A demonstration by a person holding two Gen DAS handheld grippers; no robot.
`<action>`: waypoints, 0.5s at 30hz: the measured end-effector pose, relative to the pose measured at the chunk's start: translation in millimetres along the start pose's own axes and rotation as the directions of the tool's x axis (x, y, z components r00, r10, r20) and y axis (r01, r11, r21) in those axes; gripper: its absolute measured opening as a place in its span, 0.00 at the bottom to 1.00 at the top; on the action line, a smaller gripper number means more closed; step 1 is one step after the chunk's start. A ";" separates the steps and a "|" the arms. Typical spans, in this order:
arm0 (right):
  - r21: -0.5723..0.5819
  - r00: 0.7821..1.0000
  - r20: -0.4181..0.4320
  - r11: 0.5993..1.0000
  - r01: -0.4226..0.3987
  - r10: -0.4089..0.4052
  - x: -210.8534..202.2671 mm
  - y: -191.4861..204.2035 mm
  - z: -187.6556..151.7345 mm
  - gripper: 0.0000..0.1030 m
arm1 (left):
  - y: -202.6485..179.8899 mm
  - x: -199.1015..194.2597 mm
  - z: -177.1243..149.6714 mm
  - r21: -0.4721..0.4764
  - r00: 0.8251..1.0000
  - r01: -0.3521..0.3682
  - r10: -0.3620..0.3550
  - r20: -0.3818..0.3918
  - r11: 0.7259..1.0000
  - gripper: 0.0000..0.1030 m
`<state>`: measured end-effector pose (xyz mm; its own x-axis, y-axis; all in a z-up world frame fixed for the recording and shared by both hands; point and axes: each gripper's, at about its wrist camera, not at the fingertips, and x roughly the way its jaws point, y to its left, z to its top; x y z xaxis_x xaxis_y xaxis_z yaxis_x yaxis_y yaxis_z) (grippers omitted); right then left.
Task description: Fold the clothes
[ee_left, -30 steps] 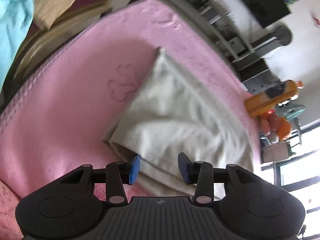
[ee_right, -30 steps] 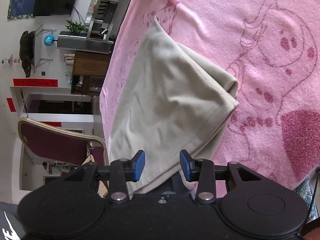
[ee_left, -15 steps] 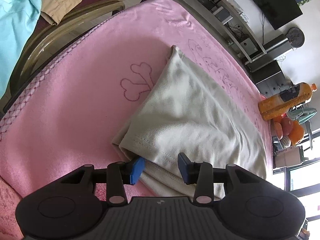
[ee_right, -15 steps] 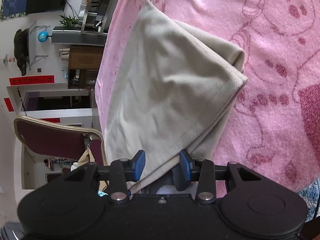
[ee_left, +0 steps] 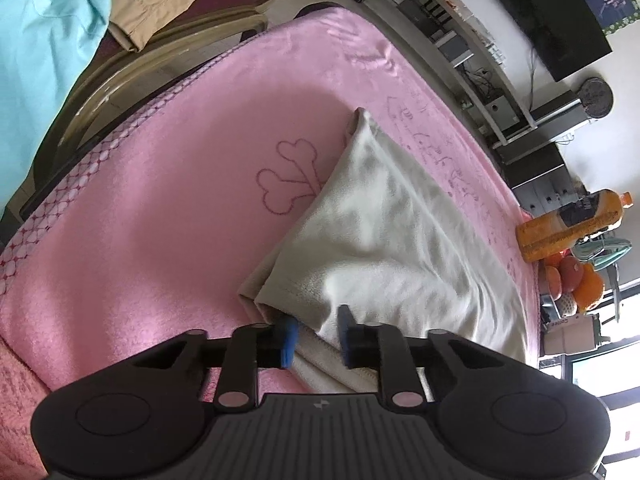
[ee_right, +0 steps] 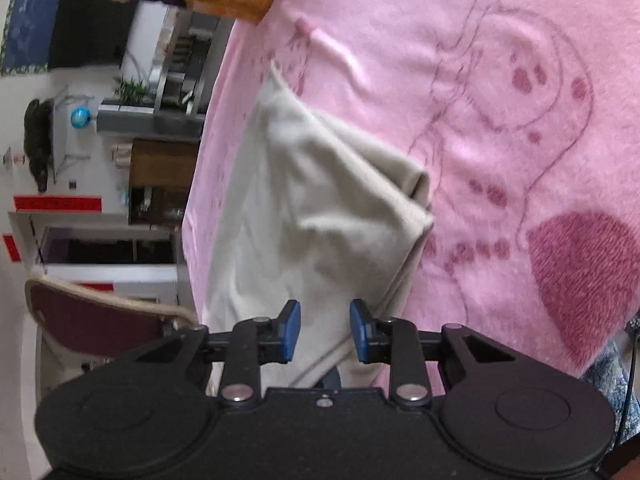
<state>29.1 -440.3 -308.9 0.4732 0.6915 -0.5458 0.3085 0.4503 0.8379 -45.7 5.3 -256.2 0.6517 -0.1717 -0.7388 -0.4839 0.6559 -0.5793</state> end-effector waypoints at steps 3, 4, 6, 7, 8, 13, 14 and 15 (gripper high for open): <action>-0.025 0.999 -0.023 0.999 -0.034 0.033 -1.6 4.4 0.5 0.27 | -5.8 -4.1 -0.8 0.029 0.999 0.026 -0.027 0.027 0.999 0.01; -0.029 0.999 -0.030 0.999 -0.043 0.042 -2.0 5.0 0.7 0.27 | -7.6 -6.2 -1.0 0.040 0.999 0.035 -0.037 0.036 0.999 0.00; -0.032 0.998 -0.048 0.998 -0.052 0.051 -1.0 5.3 1.1 0.27 | -8.0 -11.2 -0.6 0.037 0.996 0.065 -0.067 0.052 0.997 0.00; -0.032 0.997 -0.059 0.998 -0.052 0.050 0.7 5.2 1.3 0.28 | -7.5 -13.8 -0.1 0.031 0.995 0.083 -0.085 0.059 0.996 0.00; -0.030 0.996 -0.074 0.998 -0.051 0.048 3.5 5.3 1.1 0.28 | -6.5 -16.2 0.7 0.021 0.993 0.103 -0.104 0.064 0.994 0.00; -0.031 0.992 -0.123 0.999 -0.039 0.035 14.1 5.6 -0.7 0.29 | -3.2 -25.5 5.8 -0.032 0.981 0.173 -0.170 0.089 0.984 0.00; -0.028 0.992 -0.127 0.999 -0.032 0.029 16.0 4.9 -0.8 0.29 | -2.8 -25.9 6.4 -0.045 0.979 0.184 -0.180 0.092 0.982 0.00; -0.023 0.991 -0.131 0.999 -0.026 0.023 17.8 4.0 -1.4 0.29 | -2.6 -27.3 7.0 -0.056 0.977 0.196 -0.190 0.095 0.979 0.00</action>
<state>37.6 -425.3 -315.3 0.3680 0.7697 -0.5218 0.2771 0.4449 0.8517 -58.2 13.4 -232.1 0.7842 -0.2230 -0.5790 -0.3786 0.5674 -0.7313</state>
